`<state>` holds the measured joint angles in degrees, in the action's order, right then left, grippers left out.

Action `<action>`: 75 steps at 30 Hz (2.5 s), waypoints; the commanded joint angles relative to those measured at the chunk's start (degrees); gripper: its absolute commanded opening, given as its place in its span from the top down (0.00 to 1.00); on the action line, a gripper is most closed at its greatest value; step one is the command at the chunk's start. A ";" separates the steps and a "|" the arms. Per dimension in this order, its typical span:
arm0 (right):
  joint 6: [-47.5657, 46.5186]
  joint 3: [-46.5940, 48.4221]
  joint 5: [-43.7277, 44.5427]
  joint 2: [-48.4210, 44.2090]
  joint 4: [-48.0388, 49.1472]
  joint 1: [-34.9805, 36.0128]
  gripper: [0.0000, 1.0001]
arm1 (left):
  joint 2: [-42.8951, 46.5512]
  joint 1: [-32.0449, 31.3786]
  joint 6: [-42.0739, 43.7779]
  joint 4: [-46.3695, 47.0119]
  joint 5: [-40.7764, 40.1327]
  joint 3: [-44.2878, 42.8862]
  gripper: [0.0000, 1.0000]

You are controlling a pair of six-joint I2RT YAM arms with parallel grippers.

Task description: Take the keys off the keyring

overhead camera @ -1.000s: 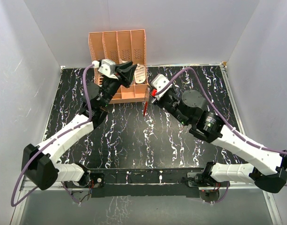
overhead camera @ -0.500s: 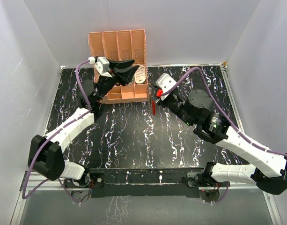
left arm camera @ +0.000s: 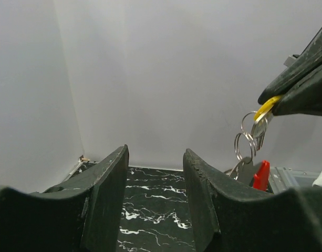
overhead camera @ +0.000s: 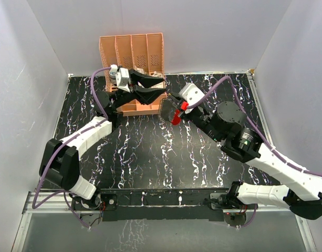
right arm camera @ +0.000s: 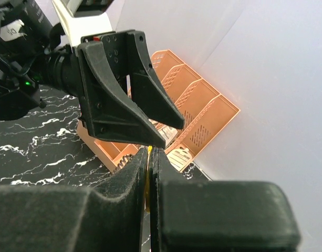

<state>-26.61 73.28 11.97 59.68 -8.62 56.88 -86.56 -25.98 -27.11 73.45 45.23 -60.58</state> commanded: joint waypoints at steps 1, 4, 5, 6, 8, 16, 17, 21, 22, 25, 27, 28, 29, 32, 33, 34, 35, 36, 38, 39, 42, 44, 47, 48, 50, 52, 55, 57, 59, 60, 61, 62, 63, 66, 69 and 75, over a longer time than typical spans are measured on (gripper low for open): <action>0.68 0.58 -1.14 -2.11 4.43 0.08 1.00 | 0.14 0.23 -2.96 6.92 2.87 -1.87 0.55; 0.84 0.62 -1.22 -2.11 4.17 0.15 1.00 | -1.16 0.18 -5.90 10.90 3.34 -2.45 0.55; 0.92 0.55 -1.22 -2.18 4.14 0.16 1.00 | -1.42 0.26 -6.95 11.98 3.51 -2.91 0.55; 0.94 0.51 -1.20 -2.22 4.07 0.15 1.00 | -1.75 0.31 -7.82 12.98 3.66 -3.23 0.55; 1.02 0.54 -1.21 -2.33 4.05 0.15 1.00 | -2.29 0.26 -9.81 14.57 3.86 -4.01 0.55; 1.03 0.54 -1.28 -2.15 4.40 0.12 1.00 | -4.60 0.26 -17.05 19.84 6.58 -5.63 0.56; 0.96 0.62 -1.39 -2.05 4.40 0.15 1.00 | -4.66 0.24 -17.57 20.34 6.87 -5.50 0.56; 0.90 0.92 -1.47 -1.76 4.47 0.15 1.00 | -4.27 0.21 -18.59 21.13 7.71 -4.76 0.56; 0.82 0.98 -1.45 -1.77 4.57 0.16 1.00 | -4.21 0.22 -18.86 21.46 7.92 -4.54 0.56; 0.86 0.93 -1.69 -1.78 4.83 0.13 1.00 | -4.07 -0.06 -19.37 22.04 8.45 -4.29 0.56; 0.90 0.92 -1.93 -1.76 4.97 0.16 1.00 | -4.13 -0.49 -19.11 21.80 8.78 -4.25 0.56; 0.94 0.90 -1.95 -1.69 5.01 0.11 1.00 | -4.06 -0.82 -18.85 21.58 8.96 -4.14 0.56; 0.96 0.86 -1.95 -1.63 5.08 0.15 1.00 | -4.14 -1.09 -18.66 21.44 9.03 -4.05 0.56; 1.03 0.90 -2.00 -1.64 5.11 0.11 1.00 | -4.46 -1.88 -18.38 21.39 9.16 -4.02 0.56; 1.08 0.90 -2.11 -1.59 5.06 0.15 1.00 | -4.53 -2.07 -18.21 21.29 9.09 -4.07 0.56; 1.12 0.89 -2.12 -1.64 5.10 0.16 1.00 | -4.64 -2.33 -18.04 21.23 9.04 -4.11 0.56; 1.12 0.84 -2.12 -1.60 5.11 0.16 1.00 | -4.78 -2.52 -17.80 21.07 9.01 -4.23 0.56; 1.12 0.88 -2.12 -1.59 5.11 0.16 1.00 | -4.86 -2.68 -17.58 20.96 8.99 -4.32 0.56; 1.20 0.84 -2.19 -1.59 5.11 0.16 1.00 | -5.17 -3.00 -17.45 20.90 8.84 -4.52 0.56; 1.22 0.80 -2.15 -1.68 5.17 0.09 1.00 | -5.28 -3.04 -17.45 21.02 8.86 -4.60 0.56; 1.21 0.55 -2.07 -1.76 5.22 0.15 1.00 | -5.40 -3.46 -17.45 20.95 9.20 -4.53 0.56; 1.17 0.45 -1.86 -1.80 5.33 0.08 1.00 | -5.09 -3.53 -17.45 21.14 9.34 -3.90 0.56; 1.12 0.25 -1.78 -2.01 5.64 0.16 1.00 | -4.31 -3.55 -16.81 21.00 9.35 -2.04 0.56; 1.12 0.20 -1.85 -2.11 5.78 0.16 1.00 | -3.98 -3.48 -16.18 20.50 9.27 -1.32 0.56; 1.12 0.03 -1.79 -2.24 5.86 0.16 1.00 | -3.20 -3.54 -14.91 19.26 9.05 -0.24 0.56; 1.12 0.02 -1.82 -2.20 5.90 0.10 1.00 | -2.43 -3.45 -13.54 18.22 8.70 0.33 0.56; 1.17 -0.13 -1.83 -2.35 5.97 0.14 1.00 | -1.07 -3.49 -10.32 14.94 8.36 0.58 0.56; 1.12 -0.23 -1.72 -2.47 6.11 0.13 1.00 | -0.60 -3.53 -9.33 14.08 8.10 0.82 0.57; 1.13 -0.37 -1.61 -2.57 6.16 0.14 1.00 | -0.72 -3.48 -9.75 14.86 8.33 0.69 0.57; 1.16 -0.33 -1.67 -2.55 6.15 0.15 1.00 | -1.00 -3.51 -10.69 15.64 8.48 0.66 0.57; 1.16 -0.38 -1.66 -2.55 6.12 0.15 1.00 | -1.22 -3.48 -11.40 16.49 8.76 0.41 0.57; 1.20 -0.33 -1.71 -2.57 6.11 0.13 1.00 | -1.57 -3.53 -12.08 17.25 8.92 0.34 0.57; 1.21 -0.34 -1.72 -2.64 6.07 0.16 1.00 | -1.81 -3.52 -12.61 17.76 8.92 0.24 0.57; 1.21 -0.46 -1.74 -2.81 6.07 0.15 1.00 | -1.90 -3.50 -13.32 18.64 9.02 0.19 0.57; 1.21 -0.68 -1.74 -3.04 6.07 0.16 1.00 | -1.69 -3.51 -12.92 18.23 8.62 0.09 0.57; 1.47 -1.12 -1.86 -3.19 6.07 0.13 1.00 | -2.67 -3.47 -15.28 20.98 7.98 -0.73 0.58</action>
<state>-25.36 72.20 9.52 58.00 -7.60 56.99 -90.32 -29.12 -40.66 88.73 53.19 -59.94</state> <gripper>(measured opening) 0.027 0.425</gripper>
